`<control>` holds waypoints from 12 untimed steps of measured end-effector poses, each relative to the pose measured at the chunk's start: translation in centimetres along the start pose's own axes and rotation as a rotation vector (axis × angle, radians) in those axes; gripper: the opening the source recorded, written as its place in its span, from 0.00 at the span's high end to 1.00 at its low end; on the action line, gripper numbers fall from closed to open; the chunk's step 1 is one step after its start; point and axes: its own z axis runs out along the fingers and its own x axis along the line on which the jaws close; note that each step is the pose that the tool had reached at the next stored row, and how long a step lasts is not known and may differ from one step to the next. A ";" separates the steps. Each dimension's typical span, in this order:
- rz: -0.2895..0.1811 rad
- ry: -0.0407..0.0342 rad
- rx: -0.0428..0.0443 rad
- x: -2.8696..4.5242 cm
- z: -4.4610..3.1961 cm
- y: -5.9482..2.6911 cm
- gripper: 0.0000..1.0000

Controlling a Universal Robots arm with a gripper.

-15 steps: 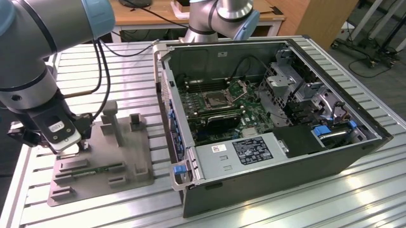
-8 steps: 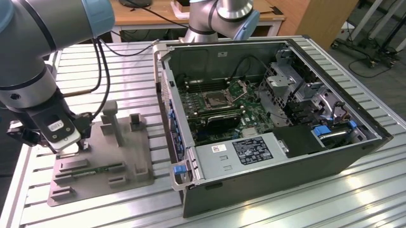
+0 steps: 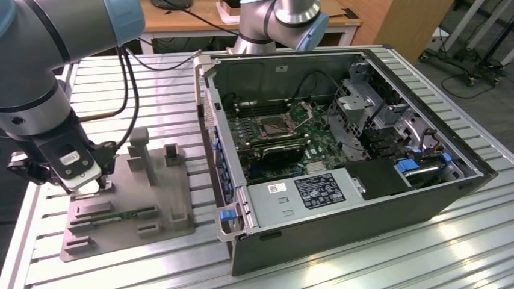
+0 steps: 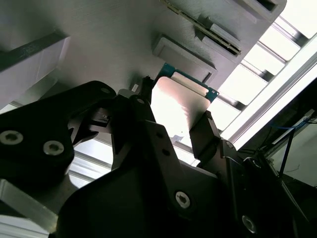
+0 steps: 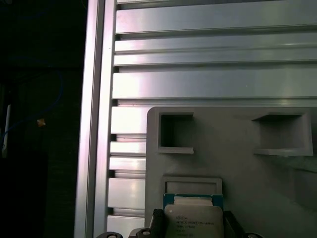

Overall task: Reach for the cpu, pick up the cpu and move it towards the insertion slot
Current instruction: 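Pick up the cpu and move it towards the insertion slot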

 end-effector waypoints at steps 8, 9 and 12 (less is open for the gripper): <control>0.000 -0.0001 -0.0001 0.00 -0.38 0.02 0.45; 0.000 0.0000 0.0000 0.00 -0.42 0.03 0.45; 0.000 0.0001 0.0000 0.00 -0.55 0.03 0.45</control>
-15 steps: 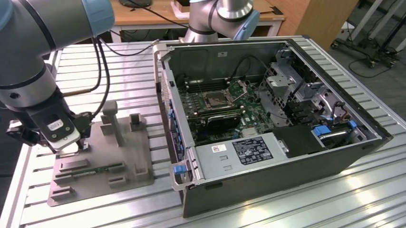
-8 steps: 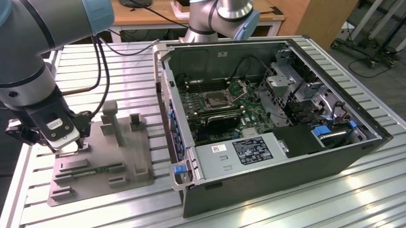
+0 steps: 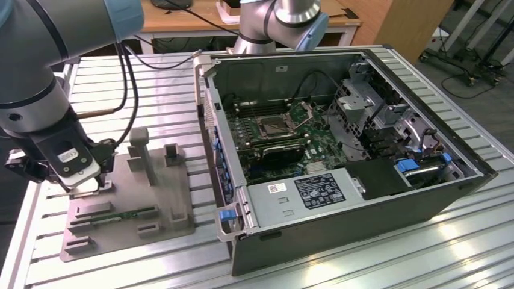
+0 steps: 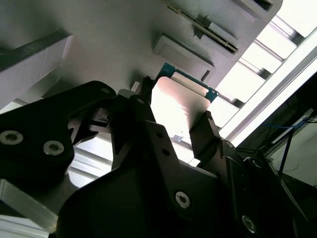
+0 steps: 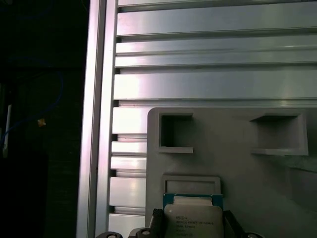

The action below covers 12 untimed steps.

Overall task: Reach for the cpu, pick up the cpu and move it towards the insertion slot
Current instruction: 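Pick up the cpu and move it towards the insertion slot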

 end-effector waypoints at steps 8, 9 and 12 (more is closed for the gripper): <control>0.000 -0.0001 -0.0001 0.00 -0.43 0.03 0.45; 0.000 -0.0002 -0.0001 0.00 -0.47 0.03 0.45; 0.000 -0.0001 -0.0001 0.00 -0.59 0.04 0.45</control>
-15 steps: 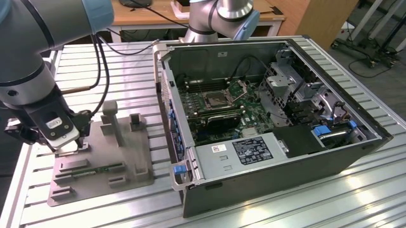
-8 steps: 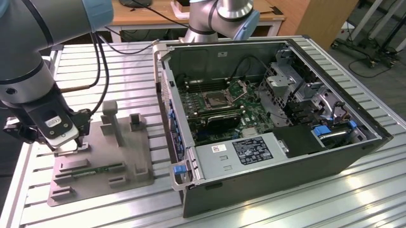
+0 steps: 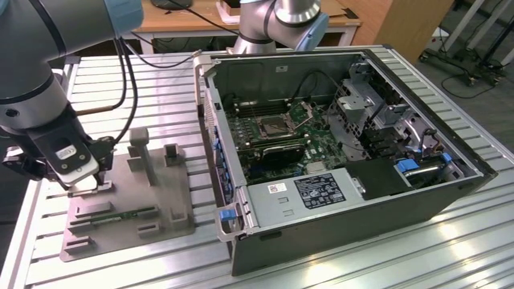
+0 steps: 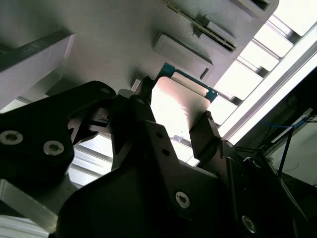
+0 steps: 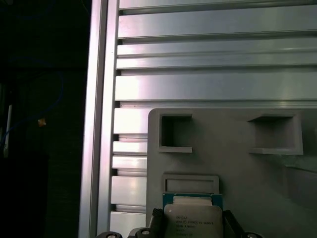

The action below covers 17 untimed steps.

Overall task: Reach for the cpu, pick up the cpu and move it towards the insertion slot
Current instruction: 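Pick up the cpu and move it towards the insertion slot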

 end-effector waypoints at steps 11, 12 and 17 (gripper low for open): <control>0.000 0.0000 0.0001 -0.01 -0.42 0.03 0.45; 0.000 0.0001 0.0001 -0.01 -0.46 0.03 0.45; 0.000 0.0000 0.0001 -0.01 -0.68 0.04 0.45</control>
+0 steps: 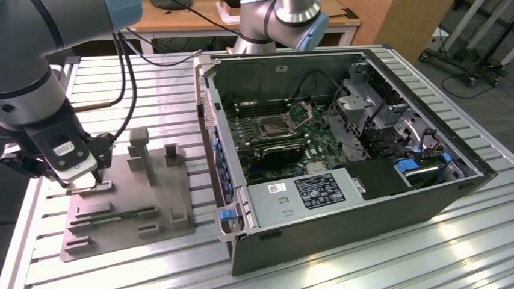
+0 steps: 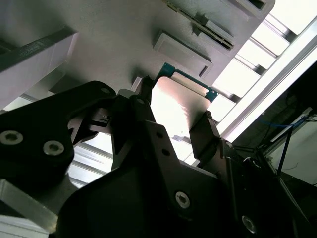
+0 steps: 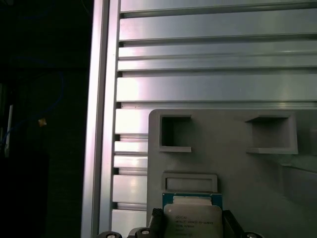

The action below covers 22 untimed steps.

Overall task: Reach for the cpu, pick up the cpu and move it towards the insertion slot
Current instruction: 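Pick up the cpu and move it towards the insertion slot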

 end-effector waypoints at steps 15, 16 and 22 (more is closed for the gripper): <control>0.000 0.0000 0.0000 0.00 -0.62 0.04 0.45; 0.000 0.0000 0.0000 0.00 -0.66 0.04 0.45; 0.000 0.0000 0.0000 0.00 -0.92 0.06 0.45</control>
